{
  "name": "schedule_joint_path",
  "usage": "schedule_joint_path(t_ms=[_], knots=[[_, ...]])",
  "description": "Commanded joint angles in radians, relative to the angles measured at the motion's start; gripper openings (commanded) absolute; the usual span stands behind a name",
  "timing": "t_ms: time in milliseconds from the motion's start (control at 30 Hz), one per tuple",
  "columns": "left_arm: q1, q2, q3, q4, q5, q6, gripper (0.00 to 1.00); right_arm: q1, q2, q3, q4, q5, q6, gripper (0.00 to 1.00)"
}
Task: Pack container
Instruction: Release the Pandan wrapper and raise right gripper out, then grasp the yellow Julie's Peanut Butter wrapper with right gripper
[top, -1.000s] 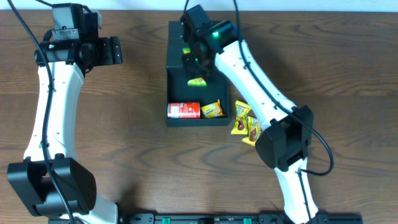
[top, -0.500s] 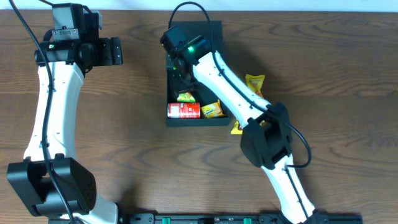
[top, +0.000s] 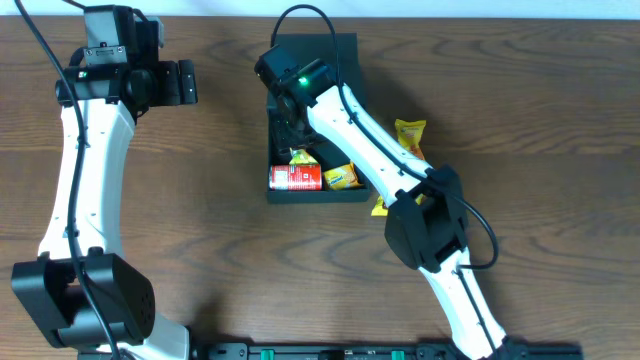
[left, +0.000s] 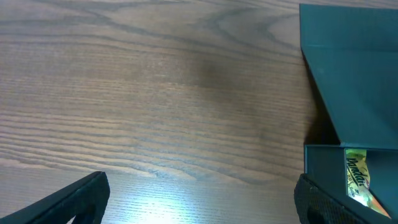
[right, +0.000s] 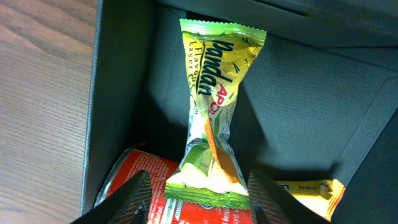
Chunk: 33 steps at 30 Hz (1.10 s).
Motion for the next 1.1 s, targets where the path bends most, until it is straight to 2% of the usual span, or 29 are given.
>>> schedule_joint_path(t_ms=[0, 100, 200, 267, 433, 633, 1000, 1067], knots=[[0.005, 0.01, 0.008, -0.001, -0.014, 0.014, 0.97, -0.007, -0.017, 0.013, -0.013, 0.016, 0.002, 0.44], [0.005, 0.01, 0.008, -0.001, -0.014, 0.014, 0.97, -0.041, -0.089, 0.023, -0.052, 0.101, 0.004, 0.43], [0.005, 0.01, 0.008, -0.001, -0.014, 0.014, 0.97, -0.098, -0.155, 0.023, -0.09, 0.245, 0.007, 0.53], [0.005, 0.01, 0.008, -0.001, -0.014, 0.014, 0.97, -0.14, -0.164, 0.023, -0.123, 0.285, 0.006, 0.55], [0.005, 0.01, 0.008, -0.002, -0.013, 0.013, 0.97, -0.256, -0.116, -0.036, -0.179, 0.288, 0.007, 0.56], [0.005, 0.01, 0.008, -0.001, -0.013, 0.01, 0.97, -0.343, -0.108, -0.213, -0.129, 0.249, 0.01, 0.56], [0.005, 0.01, 0.008, -0.001, -0.01, 0.01, 0.97, -0.393, -0.108, -0.441, -0.007, 0.227, -0.009, 0.55], [0.005, 0.01, 0.008, -0.001, -0.01, 0.009, 0.98, -0.401, -0.108, -0.461, 0.023, 0.226, -0.01, 0.5]])
